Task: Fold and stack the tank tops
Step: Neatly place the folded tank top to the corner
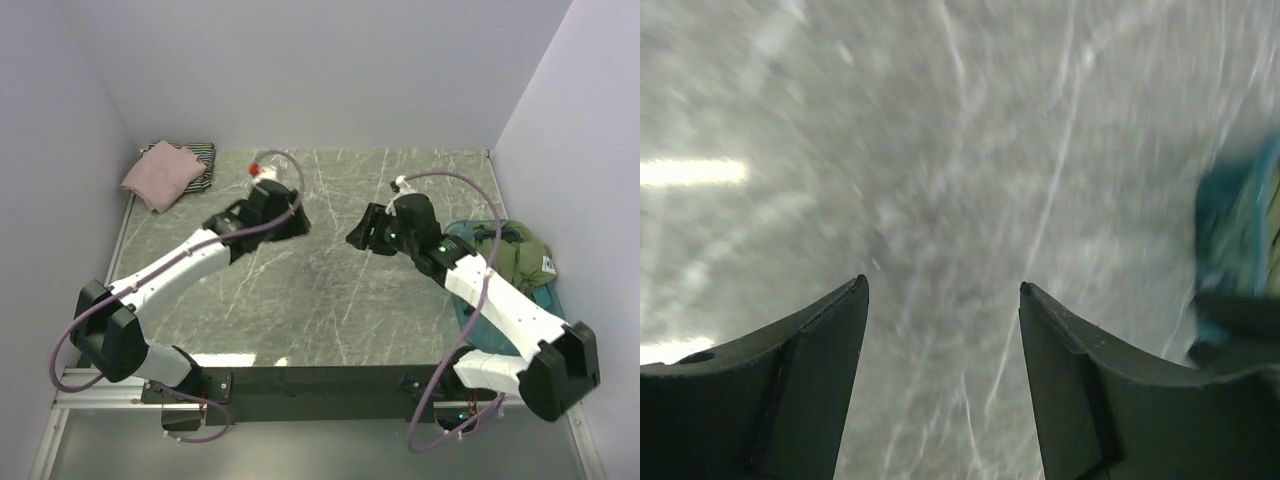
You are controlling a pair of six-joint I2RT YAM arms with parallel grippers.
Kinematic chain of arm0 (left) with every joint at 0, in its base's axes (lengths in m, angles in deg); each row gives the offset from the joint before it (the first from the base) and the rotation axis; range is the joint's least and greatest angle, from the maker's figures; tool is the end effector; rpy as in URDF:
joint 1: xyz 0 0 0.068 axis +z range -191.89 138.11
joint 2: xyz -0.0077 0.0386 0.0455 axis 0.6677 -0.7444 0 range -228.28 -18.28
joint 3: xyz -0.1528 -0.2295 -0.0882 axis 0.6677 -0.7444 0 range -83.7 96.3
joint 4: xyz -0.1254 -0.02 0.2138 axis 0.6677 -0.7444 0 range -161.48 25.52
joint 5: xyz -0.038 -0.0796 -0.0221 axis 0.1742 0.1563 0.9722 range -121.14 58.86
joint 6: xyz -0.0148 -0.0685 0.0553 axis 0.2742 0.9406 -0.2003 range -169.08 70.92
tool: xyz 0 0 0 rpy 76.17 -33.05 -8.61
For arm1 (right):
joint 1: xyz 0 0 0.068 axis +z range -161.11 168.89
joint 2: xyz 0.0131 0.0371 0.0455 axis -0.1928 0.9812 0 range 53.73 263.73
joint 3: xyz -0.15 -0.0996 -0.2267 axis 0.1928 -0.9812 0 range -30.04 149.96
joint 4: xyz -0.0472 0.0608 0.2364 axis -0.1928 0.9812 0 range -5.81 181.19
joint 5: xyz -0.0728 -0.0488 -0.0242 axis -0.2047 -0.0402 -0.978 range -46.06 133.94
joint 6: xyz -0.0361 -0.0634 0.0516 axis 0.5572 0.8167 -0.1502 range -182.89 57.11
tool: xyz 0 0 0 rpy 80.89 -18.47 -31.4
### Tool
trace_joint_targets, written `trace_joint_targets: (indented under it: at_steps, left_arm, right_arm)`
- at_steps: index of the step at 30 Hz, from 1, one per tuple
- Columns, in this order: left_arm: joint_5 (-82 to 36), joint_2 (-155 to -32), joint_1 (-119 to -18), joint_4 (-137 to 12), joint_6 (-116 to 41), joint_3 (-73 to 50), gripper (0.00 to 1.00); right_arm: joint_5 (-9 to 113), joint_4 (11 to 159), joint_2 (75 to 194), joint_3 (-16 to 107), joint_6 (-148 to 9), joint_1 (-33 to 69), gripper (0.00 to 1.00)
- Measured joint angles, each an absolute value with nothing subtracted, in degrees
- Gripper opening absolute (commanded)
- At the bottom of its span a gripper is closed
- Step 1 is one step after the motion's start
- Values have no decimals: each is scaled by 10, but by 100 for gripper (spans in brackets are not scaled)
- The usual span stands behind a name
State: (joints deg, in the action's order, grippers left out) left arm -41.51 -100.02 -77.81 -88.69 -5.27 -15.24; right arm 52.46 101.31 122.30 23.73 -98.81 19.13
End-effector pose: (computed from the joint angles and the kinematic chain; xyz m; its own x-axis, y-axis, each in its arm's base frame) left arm 0.2833 -0.1875 0.3044 -0.6750 -0.3519 -0.6485 -0.0083 0.8825 -0.4702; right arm 0.2410 0.1542 0.2935 -0.7258 0.2484 -0.6415 -0.2234 0.7968 0.5613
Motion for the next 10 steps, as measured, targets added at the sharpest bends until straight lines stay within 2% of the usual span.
trace_joint_targets:
  at_steps: [4, 10]
  left_arm:
    - [-426, -999, -873, -868, -49, -205, 67]
    - [-426, -999, -931, -844, -41, -245, 67]
  right_arm:
    - [480, 1013, 1149, 183, -990, 191, 77]
    - [417, 1025, 1065, 115, -990, 191, 80]
